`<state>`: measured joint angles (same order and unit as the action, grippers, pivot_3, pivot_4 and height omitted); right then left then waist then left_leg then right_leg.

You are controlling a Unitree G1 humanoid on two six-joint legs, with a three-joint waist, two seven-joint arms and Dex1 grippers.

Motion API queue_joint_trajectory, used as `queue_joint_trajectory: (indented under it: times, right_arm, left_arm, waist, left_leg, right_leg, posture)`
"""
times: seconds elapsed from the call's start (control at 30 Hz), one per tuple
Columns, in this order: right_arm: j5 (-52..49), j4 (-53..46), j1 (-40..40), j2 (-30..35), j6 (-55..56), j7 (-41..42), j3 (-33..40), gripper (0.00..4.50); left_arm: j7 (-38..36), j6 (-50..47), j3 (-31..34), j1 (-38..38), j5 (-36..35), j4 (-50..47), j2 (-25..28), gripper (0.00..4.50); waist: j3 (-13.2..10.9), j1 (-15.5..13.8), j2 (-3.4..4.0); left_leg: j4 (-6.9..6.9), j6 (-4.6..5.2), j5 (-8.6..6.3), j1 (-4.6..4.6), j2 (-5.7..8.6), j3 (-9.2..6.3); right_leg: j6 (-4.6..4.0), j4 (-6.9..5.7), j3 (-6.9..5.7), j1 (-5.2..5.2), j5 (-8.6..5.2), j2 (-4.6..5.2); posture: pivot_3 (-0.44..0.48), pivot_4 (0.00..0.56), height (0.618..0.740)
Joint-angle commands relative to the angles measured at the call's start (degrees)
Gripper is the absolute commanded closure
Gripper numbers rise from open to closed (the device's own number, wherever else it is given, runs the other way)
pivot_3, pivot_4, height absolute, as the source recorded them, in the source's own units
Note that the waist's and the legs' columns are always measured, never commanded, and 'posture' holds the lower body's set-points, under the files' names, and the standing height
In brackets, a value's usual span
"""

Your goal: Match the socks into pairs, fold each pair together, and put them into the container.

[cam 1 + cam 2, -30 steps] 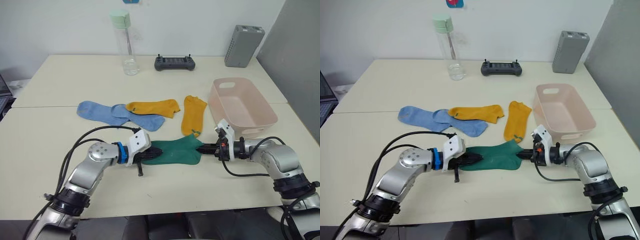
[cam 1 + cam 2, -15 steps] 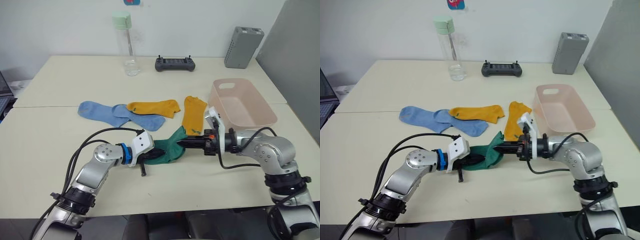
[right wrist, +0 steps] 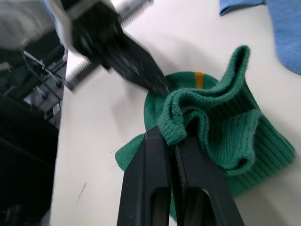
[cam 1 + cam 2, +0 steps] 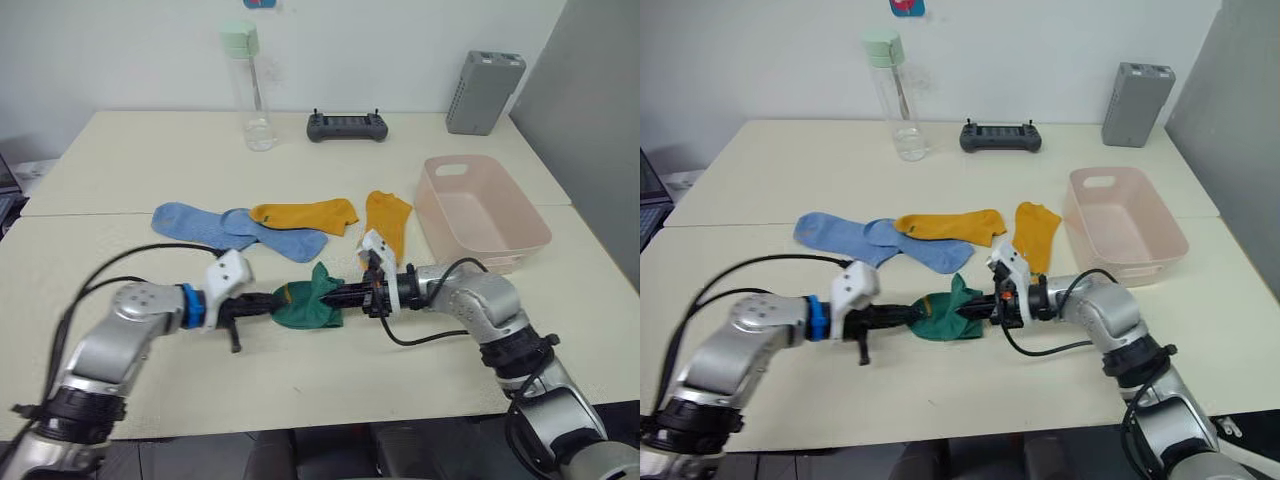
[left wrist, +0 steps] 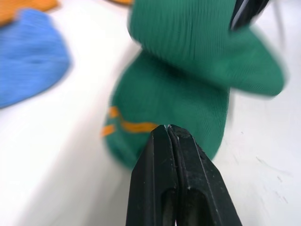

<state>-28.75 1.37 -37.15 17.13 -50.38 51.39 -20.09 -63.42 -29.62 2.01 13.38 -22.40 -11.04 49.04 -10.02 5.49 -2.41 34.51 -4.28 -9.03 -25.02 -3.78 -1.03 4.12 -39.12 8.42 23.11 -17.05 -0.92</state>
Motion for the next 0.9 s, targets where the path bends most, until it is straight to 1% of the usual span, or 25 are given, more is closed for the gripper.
queue_joint_trajectory:
  times: [0.03, 0.2, 0.33, 0.4, 0.43, 0.5, 0.53, 0.63, 0.73, 0.83, 0.9]
  right_arm:
    - [1.6, 1.7, -2.2, -2.3, 2.4, 0.9, -1.3, 4.47]
    - [4.8, 6.9, -4.5, -6.1, 4.2, -0.3, -2.6, 4.47]
    - [5.6, 6.8, -4.6, -6.8, 4.6, 0.0, -1.9, 4.47]
    - [4.5, 5.1, -4.2, -6.4, 4.0, 0.7, -0.9, 3.95]
    - [3.7, 4.3, -4.1, -6.3, 3.4, 0.8, -0.2, 3.83]
    - [1.9, 2.0, -3.9, -6.0, 1.5, 0.9, 1.4, 3.09]
    - [1.1, 1.0, -3.8, -6.0, 0.7, 0.8, 2.2, 2.81]
    - [-2.9, -3.2, -3.8, -5.8, -3.7, -0.1, 5.8, 1.79]
    - [-5.5, -6.7, -3.1, -4.2, -7.0, -0.7, 8.8, 1.79]
    - [-4.3, -7.7, -1.1, -1.0, -7.5, -2.5, 9.7, 1.79]
    - [-3.1, -7.6, 0.7, 1.1, -8.0, -4.3, 9.9, 1.79]
  left_arm:
    - [-1.4, -2.0, 3.9, 1.0, -3.1, -2.3, 2.8, 4.50]
    - [-1.7, -3.1, 4.5, 3.5, -4.2, -1.8, 4.4, 4.50]
    - [-1.2, -4.0, 4.0, 5.8, -4.7, -2.5, 4.4, 4.50]
    - [-1.3, -4.2, 3.6, 7.3, -4.8, -2.0, 4.4, 4.50]
    - [-1.5, -4.1, 3.4, 7.9, -4.7, -1.7, 4.4, 4.50]
    - [-1.9, -3.9, 2.8, 9.2, -4.5, -1.2, 4.4, 4.50]
    - [-2.0, -3.7, 2.5, 9.7, -4.3, -1.0, 4.4, 4.50]
    - [-2.2, -2.5, 1.0, 11.8, -3.5, -0.3, 3.5, 4.50]
    - [-2.5, -3.8, -0.3, 13.6, -4.8, -1.6, 2.3, 4.50]
    - [-3.1, -4.4, -2.4, 12.6, -5.2, -4.2, 1.5, 4.50]
    - [-2.9, -3.2, -4.5, 11.0, -3.8, -4.9, 1.1, 4.50]
  waist:
    - [0.0, -0.2, 0.01]
    - [0.0, -0.5, 0.01]
    - [0.0, -0.5, 0.02]
    - [0.0, -0.5, 0.02]
    - [0.0, -0.5, 0.02]
    - [0.0, -0.5, 0.02]
    - [0.0, -0.5, 0.02]
    - [0.0, -0.6, 0.03]
    - [0.0, -0.7, 0.03]
    - [0.0, -0.7, 0.03]
    - [0.0, -0.7, 0.03]
  left_leg:
    - [0.00, 0.00, 0.00, -0.01, 0.00, -0.01]
    - [0.00, 0.00, 0.00, -0.01, 0.00, -0.02]
    - [0.00, 0.00, 0.00, -0.02, 0.00, -0.04]
    - [-0.01, 0.00, 0.00, -0.03, 0.00, -0.04]
    - [-0.03, 0.00, 0.00, -0.03, -0.01, -0.04]
    - [-0.05, 0.00, 0.00, -0.06, -0.01, -0.07]
    - [-0.05, 0.00, 0.00, -0.07, 0.00, -0.08]
    - [-0.07, 0.00, 0.00, -0.07, 0.00, -0.09]
    - [-0.05, 0.00, 0.00, -0.12, 0.00, -0.15]
    - [-0.05, 0.00, 0.00, -0.14, 0.02, -0.15]
    - [-0.06, 0.00, 0.00, -0.14, 0.03, -0.14]
  right_leg:
    - [0.00, 0.01, -0.01, 0.01, 0.00, 0.00]
    - [-0.01, 0.02, -0.05, 0.01, -0.01, 0.00]
    - [-0.02, 0.01, -0.10, 0.02, -0.01, 0.00]
    - [-0.03, 0.01, -0.09, 0.02, -0.01, 0.00]
    - [-0.04, 0.01, -0.10, 0.03, -0.02, 0.00]
    - [-0.05, 0.01, -0.13, 0.05, -0.02, -0.01]
    - [-0.05, 0.01, -0.14, 0.05, -0.03, -0.01]
    - [-0.06, 0.01, -0.14, 0.06, -0.03, -0.01]
    - [-0.06, 0.01, -0.18, 0.06, -0.03, -0.01]
    - [-0.06, 0.03, -0.17, 0.05, -0.03, 0.00]
    - [-0.07, 0.04, -0.16, 0.05, -0.03, 0.01]
  posture:
    - [0.000, 0.150, 0.740]
    - [0.000, 0.150, 0.740]
    - [0.000, 0.150, 0.740]
    - [0.000, 0.150, 0.740]
    - [0.000, 0.150, 0.740]
    - [0.000, 0.150, 0.740]
    - [0.000, 0.150, 0.740]
    - [0.000, 0.150, 0.740]
    - [0.000, 0.150, 0.740]
    - [0.000, 0.150, 0.740]
    - [0.000, 0.150, 0.740]
